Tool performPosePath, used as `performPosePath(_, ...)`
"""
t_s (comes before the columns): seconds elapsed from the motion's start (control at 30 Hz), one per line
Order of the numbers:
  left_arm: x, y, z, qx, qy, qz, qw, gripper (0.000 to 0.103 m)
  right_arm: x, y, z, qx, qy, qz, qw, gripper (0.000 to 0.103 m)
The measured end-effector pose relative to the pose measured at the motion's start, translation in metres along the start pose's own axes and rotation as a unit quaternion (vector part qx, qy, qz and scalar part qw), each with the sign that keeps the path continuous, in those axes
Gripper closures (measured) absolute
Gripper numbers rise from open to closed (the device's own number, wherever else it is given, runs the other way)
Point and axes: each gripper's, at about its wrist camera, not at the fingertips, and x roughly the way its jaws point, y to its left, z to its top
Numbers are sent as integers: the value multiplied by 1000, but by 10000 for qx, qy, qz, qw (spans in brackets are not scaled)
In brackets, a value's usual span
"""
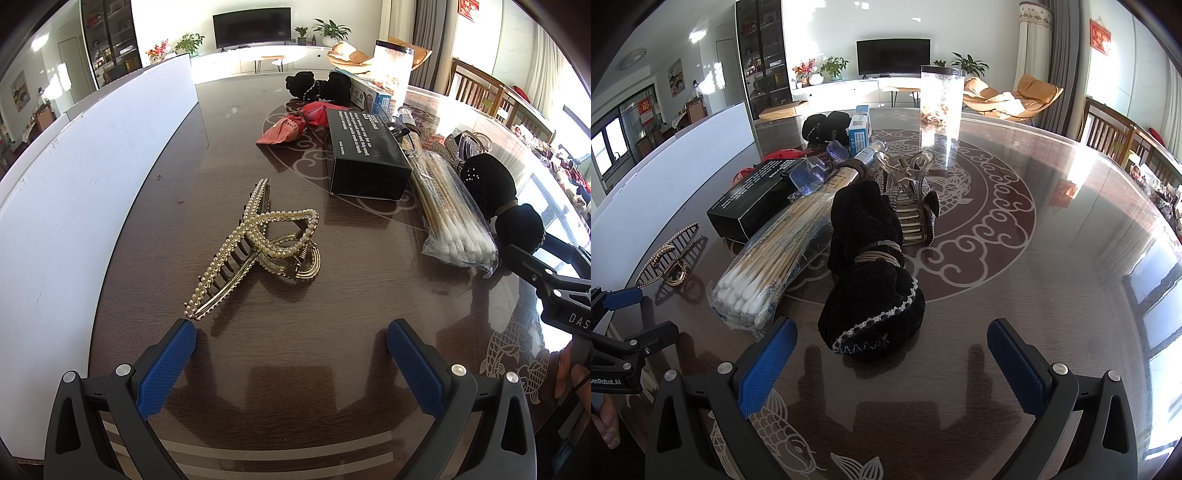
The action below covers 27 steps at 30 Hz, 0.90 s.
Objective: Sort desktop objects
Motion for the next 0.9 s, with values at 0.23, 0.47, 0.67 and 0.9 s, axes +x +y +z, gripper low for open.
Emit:
performPosePath(0.23, 0, 0, 0, 5, -1, -3, 10000, 0, 0, 0, 0, 7, 0, 3, 10000, 0)
performPosePath(0.47, -1, 0, 0, 8, 1, -7, 10000, 0, 0, 0, 0, 13, -1, 10, 10000, 0)
performPosePath(0.67, -1, 1, 0, 12, 1, -9, 10000, 0, 1, 0, 0, 3, 15, -12, 10000, 0)
performPosePath(0.9, -2, 0, 1, 29, 4, -19, 10000, 0, 2, 0, 0, -1, 18, -24, 10000, 0)
